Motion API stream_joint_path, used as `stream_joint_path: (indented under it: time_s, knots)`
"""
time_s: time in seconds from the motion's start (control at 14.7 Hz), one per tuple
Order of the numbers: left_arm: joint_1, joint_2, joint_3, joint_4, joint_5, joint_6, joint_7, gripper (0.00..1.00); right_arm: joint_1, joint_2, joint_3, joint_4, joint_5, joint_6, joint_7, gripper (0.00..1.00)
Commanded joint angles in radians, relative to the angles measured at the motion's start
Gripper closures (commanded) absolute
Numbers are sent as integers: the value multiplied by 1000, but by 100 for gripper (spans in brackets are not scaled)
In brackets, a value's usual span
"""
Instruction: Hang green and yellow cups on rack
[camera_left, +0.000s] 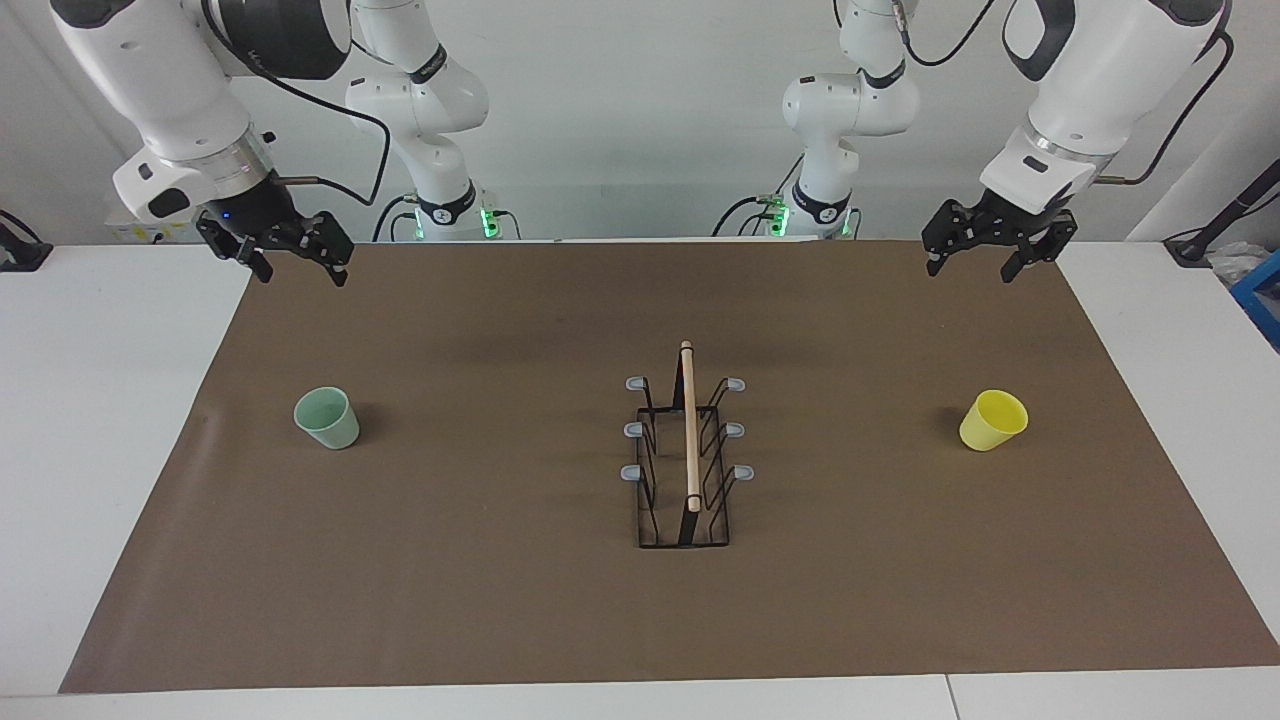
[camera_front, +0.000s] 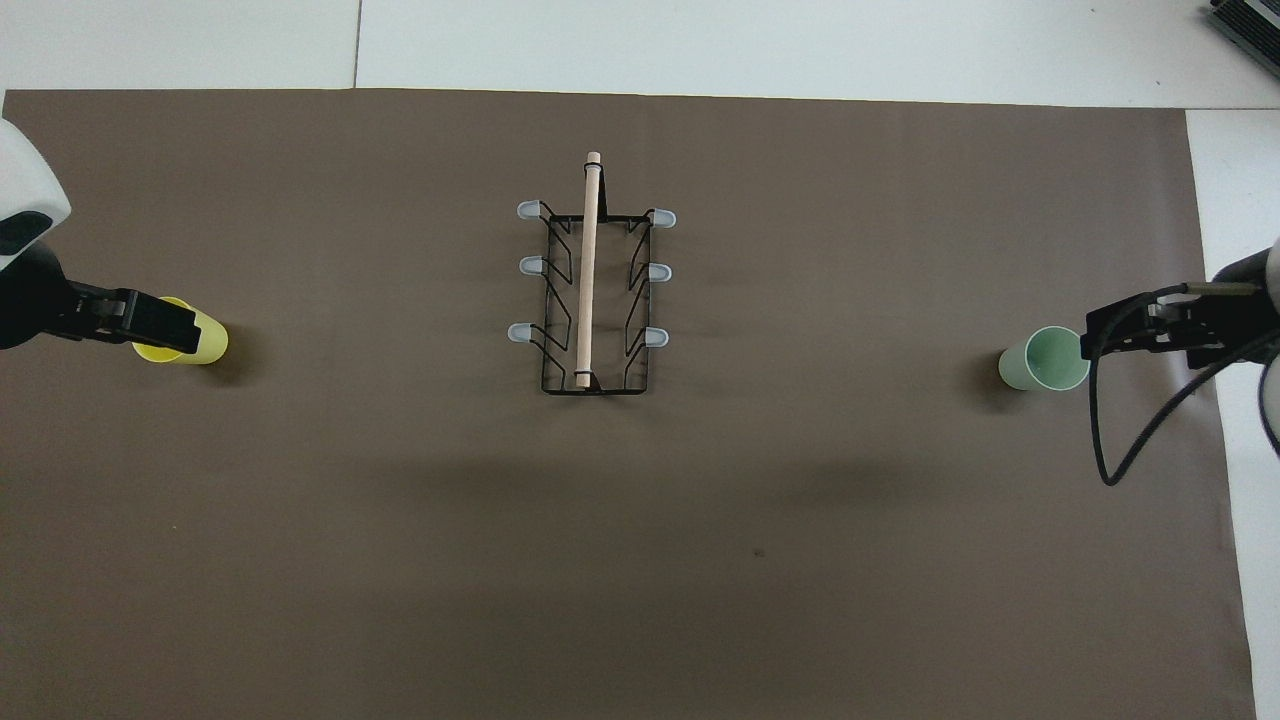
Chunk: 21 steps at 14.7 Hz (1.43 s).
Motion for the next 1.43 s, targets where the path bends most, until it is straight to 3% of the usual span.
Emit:
stream_joint_path:
  time_s: [0.0, 0.14, 0.34, 0.54, 0.68, 0.89, 1.09, 1.36]
  knots:
    - [1, -25, 3, -28, 1, 11, -10, 0, -17, 191, 2, 123, -11, 16, -79, 0]
    - [8, -25, 8, -28, -2, 14, -7, 0, -24, 326, 8, 221, -20, 30, -105, 0]
    - [24, -7, 8, -25, -5, 40, -7, 0, -14, 439, 17, 248, -106, 125, -215, 0]
    - [54, 48, 8, -5, -20, 78, -10, 0, -8, 574, 103, 294, -252, 138, -322, 0]
    - [77, 114, 11, 29, -43, 86, -10, 0, -8, 589, 155, 283, -365, 119, -419, 0]
    - [134, 214, 11, 115, -62, 95, -8, 0, 34, 591, 160, 208, -510, 102, -572, 0]
    - [163, 294, 12, 185, -83, 108, -13, 0, 42, 537, 161, 61, -642, 108, -747, 0]
    - [240, 363, 25, 204, -146, 167, -39, 0, 89, 470, 161, -99, -797, 104, -795, 0]
